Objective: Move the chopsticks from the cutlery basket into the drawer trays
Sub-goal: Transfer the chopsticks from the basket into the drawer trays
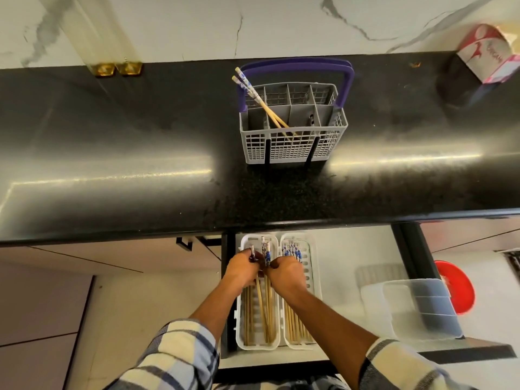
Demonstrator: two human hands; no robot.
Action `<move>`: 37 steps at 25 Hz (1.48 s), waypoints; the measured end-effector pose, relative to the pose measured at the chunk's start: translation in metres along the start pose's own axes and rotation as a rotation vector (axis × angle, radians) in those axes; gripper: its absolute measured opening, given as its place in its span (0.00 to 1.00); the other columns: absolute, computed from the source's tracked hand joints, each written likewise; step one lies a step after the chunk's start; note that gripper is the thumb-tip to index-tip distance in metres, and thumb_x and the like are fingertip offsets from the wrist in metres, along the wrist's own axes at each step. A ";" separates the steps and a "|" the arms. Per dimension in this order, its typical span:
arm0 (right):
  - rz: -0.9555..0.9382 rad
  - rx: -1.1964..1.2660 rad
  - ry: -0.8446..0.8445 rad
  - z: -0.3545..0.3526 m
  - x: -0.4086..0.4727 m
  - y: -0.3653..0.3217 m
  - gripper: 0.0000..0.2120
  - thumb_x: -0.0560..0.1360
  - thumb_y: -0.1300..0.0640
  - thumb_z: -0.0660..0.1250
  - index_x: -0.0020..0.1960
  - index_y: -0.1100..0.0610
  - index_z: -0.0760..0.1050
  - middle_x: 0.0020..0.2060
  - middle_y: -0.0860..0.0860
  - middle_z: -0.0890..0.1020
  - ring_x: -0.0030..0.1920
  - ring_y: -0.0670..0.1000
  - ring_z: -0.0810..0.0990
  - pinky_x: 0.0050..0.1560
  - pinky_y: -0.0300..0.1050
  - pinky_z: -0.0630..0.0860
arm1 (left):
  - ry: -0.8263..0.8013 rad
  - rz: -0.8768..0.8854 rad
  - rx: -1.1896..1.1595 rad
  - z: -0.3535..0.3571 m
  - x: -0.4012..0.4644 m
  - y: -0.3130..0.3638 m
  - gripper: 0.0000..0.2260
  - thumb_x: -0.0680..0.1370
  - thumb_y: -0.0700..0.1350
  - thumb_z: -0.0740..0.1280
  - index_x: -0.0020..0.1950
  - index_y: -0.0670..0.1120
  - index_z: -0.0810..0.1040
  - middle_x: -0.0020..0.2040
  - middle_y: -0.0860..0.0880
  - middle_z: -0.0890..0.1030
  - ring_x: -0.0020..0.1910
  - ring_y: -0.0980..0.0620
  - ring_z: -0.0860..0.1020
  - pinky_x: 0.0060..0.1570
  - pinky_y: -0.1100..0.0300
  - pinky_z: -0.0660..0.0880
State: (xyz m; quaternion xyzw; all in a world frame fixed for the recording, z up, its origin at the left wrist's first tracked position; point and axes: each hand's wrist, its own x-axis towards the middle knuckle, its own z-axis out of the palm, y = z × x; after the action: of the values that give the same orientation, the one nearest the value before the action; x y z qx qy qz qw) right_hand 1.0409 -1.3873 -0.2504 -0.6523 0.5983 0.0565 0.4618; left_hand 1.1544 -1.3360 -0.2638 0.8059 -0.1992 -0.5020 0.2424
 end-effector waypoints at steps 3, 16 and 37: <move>-0.004 -0.003 -0.005 0.002 0.002 0.000 0.06 0.75 0.59 0.70 0.44 0.60 0.83 0.37 0.54 0.85 0.37 0.50 0.84 0.35 0.41 0.81 | -0.040 -0.059 -0.146 0.001 0.001 -0.003 0.11 0.79 0.38 0.63 0.58 0.48 0.79 0.53 0.44 0.82 0.49 0.47 0.83 0.44 0.52 0.83; -0.024 0.050 0.039 -0.011 0.008 -0.006 0.06 0.77 0.60 0.68 0.45 0.59 0.82 0.33 0.51 0.82 0.29 0.45 0.78 0.24 0.33 0.70 | -0.048 0.002 -0.298 0.003 0.011 -0.002 0.11 0.78 0.37 0.64 0.50 0.51 0.83 0.50 0.43 0.85 0.49 0.44 0.84 0.51 0.44 0.82; 0.042 -0.108 0.050 0.009 0.000 -0.002 0.05 0.75 0.57 0.70 0.50 0.58 0.81 0.40 0.50 0.83 0.38 0.47 0.82 0.38 0.40 0.82 | -0.044 -0.103 -0.023 0.011 0.014 -0.011 0.09 0.78 0.43 0.66 0.57 0.49 0.80 0.51 0.43 0.83 0.48 0.44 0.84 0.47 0.47 0.83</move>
State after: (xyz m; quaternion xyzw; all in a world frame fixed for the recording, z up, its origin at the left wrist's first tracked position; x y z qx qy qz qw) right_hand 1.0465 -1.3819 -0.2544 -0.6649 0.6194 0.0820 0.4094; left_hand 1.1513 -1.3366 -0.2842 0.8010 -0.1569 -0.5337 0.2210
